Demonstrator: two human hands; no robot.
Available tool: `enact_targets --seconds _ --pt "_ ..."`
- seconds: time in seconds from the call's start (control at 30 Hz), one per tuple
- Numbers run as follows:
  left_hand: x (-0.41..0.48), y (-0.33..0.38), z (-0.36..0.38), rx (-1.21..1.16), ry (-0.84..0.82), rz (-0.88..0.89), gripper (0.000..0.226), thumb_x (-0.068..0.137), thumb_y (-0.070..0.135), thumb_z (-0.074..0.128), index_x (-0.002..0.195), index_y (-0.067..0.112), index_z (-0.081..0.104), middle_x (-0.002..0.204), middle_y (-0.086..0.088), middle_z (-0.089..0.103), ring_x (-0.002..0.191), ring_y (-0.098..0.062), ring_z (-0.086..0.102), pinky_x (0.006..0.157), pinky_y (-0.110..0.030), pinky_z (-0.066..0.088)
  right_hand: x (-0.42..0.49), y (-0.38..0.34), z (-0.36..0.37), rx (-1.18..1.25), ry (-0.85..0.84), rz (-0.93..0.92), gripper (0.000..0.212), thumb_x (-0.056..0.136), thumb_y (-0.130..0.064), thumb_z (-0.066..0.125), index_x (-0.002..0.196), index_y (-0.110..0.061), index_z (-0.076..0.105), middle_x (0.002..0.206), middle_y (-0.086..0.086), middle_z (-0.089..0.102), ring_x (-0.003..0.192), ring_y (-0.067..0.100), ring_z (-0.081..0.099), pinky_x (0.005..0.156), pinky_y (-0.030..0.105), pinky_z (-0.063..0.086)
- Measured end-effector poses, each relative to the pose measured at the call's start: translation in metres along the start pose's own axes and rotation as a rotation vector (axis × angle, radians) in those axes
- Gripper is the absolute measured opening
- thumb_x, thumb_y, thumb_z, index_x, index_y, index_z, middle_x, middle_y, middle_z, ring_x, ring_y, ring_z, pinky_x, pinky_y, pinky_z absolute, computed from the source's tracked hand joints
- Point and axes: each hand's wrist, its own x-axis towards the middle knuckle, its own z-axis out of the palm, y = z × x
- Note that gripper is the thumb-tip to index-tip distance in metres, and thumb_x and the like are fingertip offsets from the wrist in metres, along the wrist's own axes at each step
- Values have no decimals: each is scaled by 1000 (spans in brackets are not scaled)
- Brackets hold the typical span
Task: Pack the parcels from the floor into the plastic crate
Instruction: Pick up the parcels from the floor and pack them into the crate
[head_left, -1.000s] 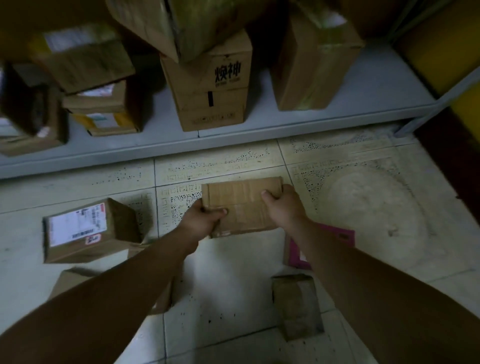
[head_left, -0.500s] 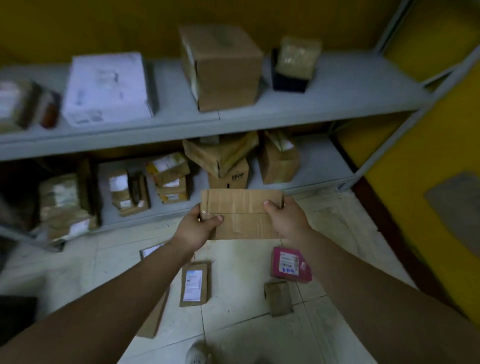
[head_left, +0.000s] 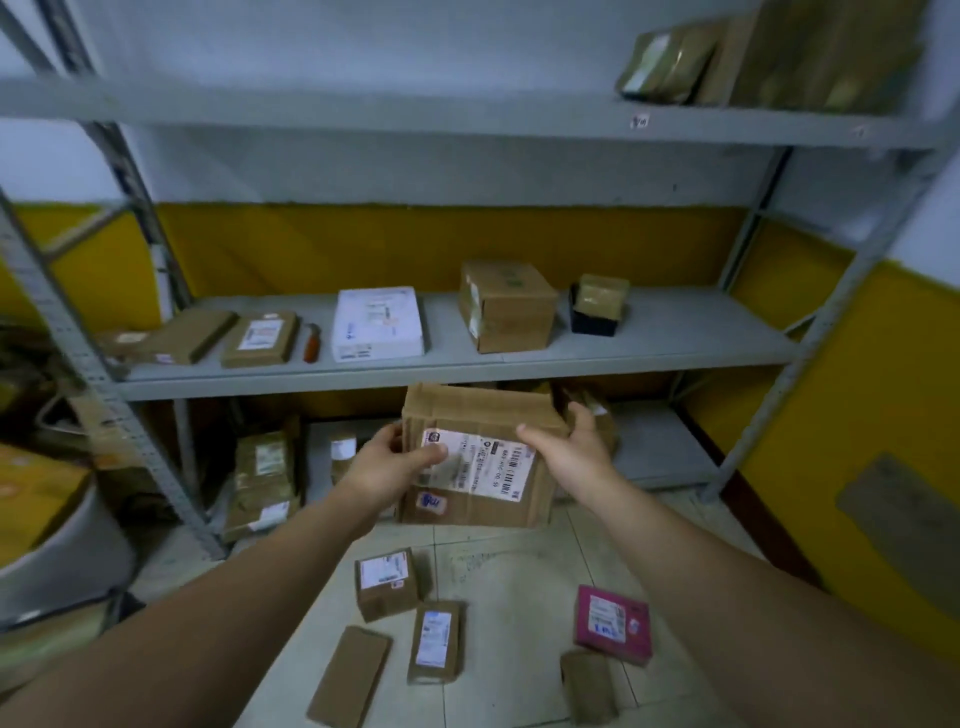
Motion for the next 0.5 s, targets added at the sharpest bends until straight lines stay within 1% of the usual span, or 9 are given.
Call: enact_targets --seconds 0.07,0.13,0.2,0.23,0.3,0.33,0.37,0.43,0.5 --pt "-22 6 -19 16 54 17 41 85 19 67 123 22 51 106 -1 68 83 -13 68 63 -26 53 -19 -13 8 -57 -27 -72 74 84 -28 72 146 -24 32 128 2 58 98 18 60 81 33 50" --pt "-44 8 -44 9 122 23 38 88 16 63 124 19 51 108 -3 67 81 -14 66 63 -26 53 -39 -26 24 -113 -38 -134 54 86 -27 70 134 -21 46 121 -1 63 97 15 60 82 32 50" --pt "-61 6 -72 -25 144 22 38 90 17 60 127 17 50 106 -4 67 84 -19 68 69 -32 56 -57 -37 45 -141 -42 -185 45 87 -30 68 128 -22 51 117 -3 64 102 17 60 89 36 50" --pt "-70 3 -89 -42 150 26 39 90 18 60 128 18 50 104 -5 68 84 -20 69 69 -33 56 -68 -44 60 -141 -62 -209 43 87 -30 68 127 -23 52 116 -5 64 102 16 59 89 36 50" --pt "-91 -8 -129 -71 158 24 39 88 17 63 125 22 50 100 -4 69 82 -20 71 65 -32 56 -91 -57 95 -125 -124 -247 41 90 -27 65 128 -20 52 114 -4 63 92 11 58 77 27 48" --pt "-102 -14 -151 -74 169 17 40 86 14 65 122 23 50 100 -4 69 82 -20 71 66 -32 56 -103 -63 115 -124 -148 -261 40 91 -26 64 128 -19 52 115 -3 64 89 11 58 70 25 47" --pt "-111 -20 -171 -69 185 9 40 85 13 66 120 25 50 99 -3 69 83 -20 70 69 -33 56 -113 -68 133 -128 -169 -277 39 92 -27 63 128 -19 53 117 -2 64 90 12 59 69 25 48" --pt "-135 -40 -224 -56 240 -15 38 86 14 66 116 30 48 99 -2 68 84 -20 70 74 -35 57 -139 -76 184 -158 -221 -299 36 93 -31 61 126 -20 55 119 1 65 100 17 62 81 32 52" --pt "-160 -62 -280 -76 293 -36 40 87 17 65 123 25 49 100 -3 69 83 -20 70 75 -38 58 -170 -82 244 -186 -274 -323 34 93 -35 60 124 -21 56 119 2 65 106 20 62 90 38 51"
